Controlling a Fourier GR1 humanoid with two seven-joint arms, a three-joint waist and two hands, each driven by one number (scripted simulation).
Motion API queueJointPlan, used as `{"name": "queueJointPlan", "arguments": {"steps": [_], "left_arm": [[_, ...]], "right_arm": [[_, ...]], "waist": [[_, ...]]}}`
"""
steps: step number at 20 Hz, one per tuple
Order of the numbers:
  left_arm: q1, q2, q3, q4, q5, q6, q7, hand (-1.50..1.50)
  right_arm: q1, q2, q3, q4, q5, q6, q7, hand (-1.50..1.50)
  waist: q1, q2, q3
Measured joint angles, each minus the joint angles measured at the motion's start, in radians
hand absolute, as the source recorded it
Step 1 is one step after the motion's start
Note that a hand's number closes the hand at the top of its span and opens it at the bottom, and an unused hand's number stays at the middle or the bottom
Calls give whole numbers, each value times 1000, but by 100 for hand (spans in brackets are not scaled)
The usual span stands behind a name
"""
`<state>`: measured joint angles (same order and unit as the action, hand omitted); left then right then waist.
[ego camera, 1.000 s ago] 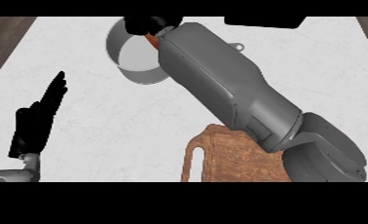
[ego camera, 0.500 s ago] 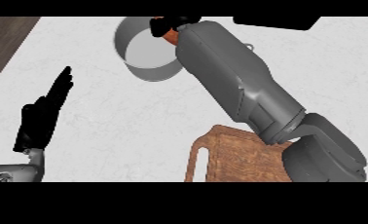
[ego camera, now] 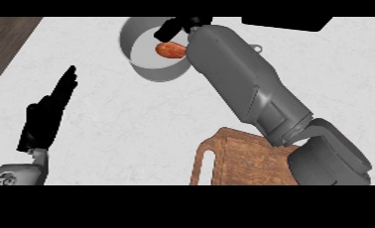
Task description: Pick the sweet potato from the cutting board and place it in the pot
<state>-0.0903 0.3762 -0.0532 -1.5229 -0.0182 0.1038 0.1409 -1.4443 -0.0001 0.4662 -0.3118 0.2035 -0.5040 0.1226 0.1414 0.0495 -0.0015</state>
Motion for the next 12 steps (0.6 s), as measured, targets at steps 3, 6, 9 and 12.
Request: {"name": "queueJointPlan", "arguments": {"steps": [3, 6, 9, 12], "left_arm": [[6, -5, 2, 4, 4, -1, -6, 0], [5, -5, 6, 9, 3, 0, -6, 0], [12, 0, 20, 7, 7, 0, -6, 0], [14, -11, 23, 28, 0, 10, -13, 0]], "right_arm": [[9, 0, -70, -47, -66, -66, -80, -150], [22, 0, -143, -86, -141, -104, -160, -150], [18, 0, -203, -89, -207, -96, -212, -150], [21, 0, -236, -83, -269, -48, -256, -150]], "waist": [[-4, -3, 1], [-12, -6, 2], [-23, -12, 1], [-39, -18, 1]]}}
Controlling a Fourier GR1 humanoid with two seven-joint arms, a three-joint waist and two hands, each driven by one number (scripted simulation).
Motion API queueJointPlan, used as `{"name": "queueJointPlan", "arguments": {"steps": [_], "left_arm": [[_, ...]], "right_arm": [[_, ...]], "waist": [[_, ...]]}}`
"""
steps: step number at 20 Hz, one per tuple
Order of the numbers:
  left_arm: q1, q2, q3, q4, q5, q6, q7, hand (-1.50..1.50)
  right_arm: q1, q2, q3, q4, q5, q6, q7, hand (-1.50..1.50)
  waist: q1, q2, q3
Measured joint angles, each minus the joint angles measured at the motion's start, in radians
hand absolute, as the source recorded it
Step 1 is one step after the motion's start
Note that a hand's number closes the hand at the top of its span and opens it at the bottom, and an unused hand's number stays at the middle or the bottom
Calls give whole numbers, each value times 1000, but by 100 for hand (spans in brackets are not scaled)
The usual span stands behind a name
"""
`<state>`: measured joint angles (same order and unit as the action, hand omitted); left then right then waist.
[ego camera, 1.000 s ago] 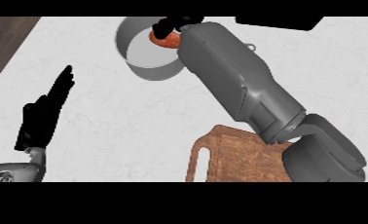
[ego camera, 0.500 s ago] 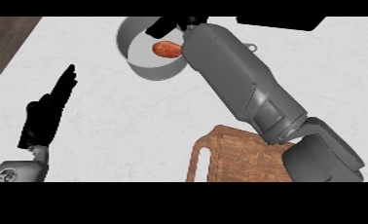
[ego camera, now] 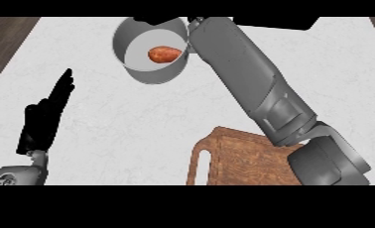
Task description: Pick the sweet potato from the cutting board and place it in the pot
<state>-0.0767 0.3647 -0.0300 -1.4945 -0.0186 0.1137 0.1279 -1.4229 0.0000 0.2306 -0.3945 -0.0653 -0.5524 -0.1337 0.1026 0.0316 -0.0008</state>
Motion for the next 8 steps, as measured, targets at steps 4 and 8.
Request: {"name": "queueJointPlan", "arguments": {"steps": [4, 8], "left_arm": [[16, 11, 21, 2, 3, -5, -8, 0], [41, 13, 44, 5, 8, -9, -14, 0]], "right_arm": [[18, 0, -48, 24, -59, 80, -69, -150], [67, -3, -90, 31, -88, 146, -153, -150]], "waist": [[-24, -7, 0], [-52, -16, 0]]}}
